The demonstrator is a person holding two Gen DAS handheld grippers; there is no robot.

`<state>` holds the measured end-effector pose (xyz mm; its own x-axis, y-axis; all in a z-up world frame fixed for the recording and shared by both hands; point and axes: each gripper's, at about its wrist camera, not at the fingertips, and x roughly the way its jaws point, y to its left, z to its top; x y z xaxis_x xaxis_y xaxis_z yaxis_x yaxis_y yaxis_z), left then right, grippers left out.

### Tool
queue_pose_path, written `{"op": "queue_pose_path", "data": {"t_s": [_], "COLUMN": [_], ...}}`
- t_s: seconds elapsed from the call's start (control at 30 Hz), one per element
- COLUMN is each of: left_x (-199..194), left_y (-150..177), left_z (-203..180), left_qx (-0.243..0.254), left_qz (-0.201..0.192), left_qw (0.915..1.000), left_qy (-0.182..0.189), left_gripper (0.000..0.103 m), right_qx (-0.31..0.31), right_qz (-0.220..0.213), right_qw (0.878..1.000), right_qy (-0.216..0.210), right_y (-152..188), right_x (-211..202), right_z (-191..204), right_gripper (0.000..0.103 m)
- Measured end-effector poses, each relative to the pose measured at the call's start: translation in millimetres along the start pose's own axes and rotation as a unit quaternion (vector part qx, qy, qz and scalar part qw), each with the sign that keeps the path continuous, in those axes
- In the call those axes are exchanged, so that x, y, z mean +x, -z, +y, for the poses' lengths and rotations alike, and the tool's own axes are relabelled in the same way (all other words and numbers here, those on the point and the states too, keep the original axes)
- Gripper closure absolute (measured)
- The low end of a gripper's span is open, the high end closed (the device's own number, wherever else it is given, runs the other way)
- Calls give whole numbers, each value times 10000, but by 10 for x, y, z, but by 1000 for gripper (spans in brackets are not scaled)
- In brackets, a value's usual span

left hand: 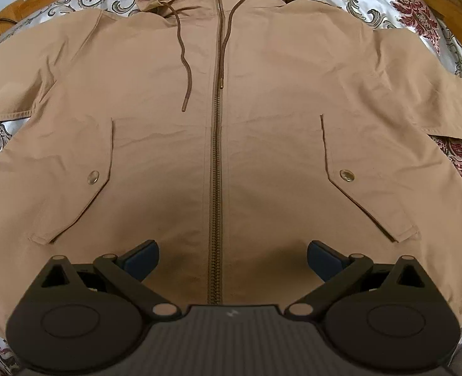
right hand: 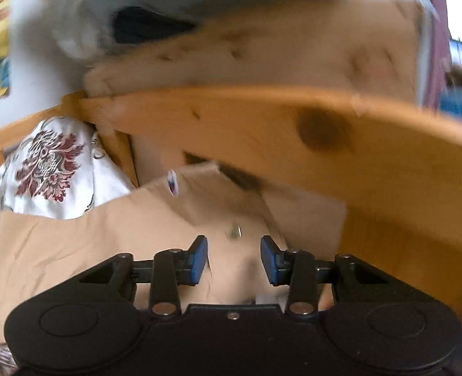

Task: Fold large clothes
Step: 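Grasp the jacket sleeve cuff with the right tool while the left tool approaches the jacket front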

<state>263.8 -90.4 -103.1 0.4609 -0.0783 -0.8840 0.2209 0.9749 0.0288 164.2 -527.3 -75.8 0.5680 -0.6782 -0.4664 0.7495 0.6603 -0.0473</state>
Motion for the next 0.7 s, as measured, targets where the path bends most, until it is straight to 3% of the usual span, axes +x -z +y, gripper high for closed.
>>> {"op": "queue_pose_path", "data": {"t_s": [0.07, 0.23, 0.43, 0.57, 0.7], "left_x": [-25, -117, -142, -135, -155], "left_y": [5, 12, 6, 1, 10], "left_z": [0, -15, -62, -75, -38], "left_qx": [2, 78, 194, 208, 136], "left_qz": [-103, -446, -496, -548, -611], "left_qw": [9999, 9988, 9984, 9980, 9977], "left_qy": [-37, -172, -199, -214, -276], "left_gripper": [0, 0, 0, 0, 0], "right_qx": [-332, -632, -826, -762, -695], "right_qz": [-121, -213, -437, -552, -513], "right_qw": [9993, 9970, 9944, 9934, 9931], "right_qy": [111, 397, 494, 652, 788], "right_y": [-42, -121, -125, -115, -119], "right_x": [62, 224, 325, 345, 361], "right_z": [56, 155, 306, 300, 273], "right_gripper": [47, 52, 45, 68, 78]}}
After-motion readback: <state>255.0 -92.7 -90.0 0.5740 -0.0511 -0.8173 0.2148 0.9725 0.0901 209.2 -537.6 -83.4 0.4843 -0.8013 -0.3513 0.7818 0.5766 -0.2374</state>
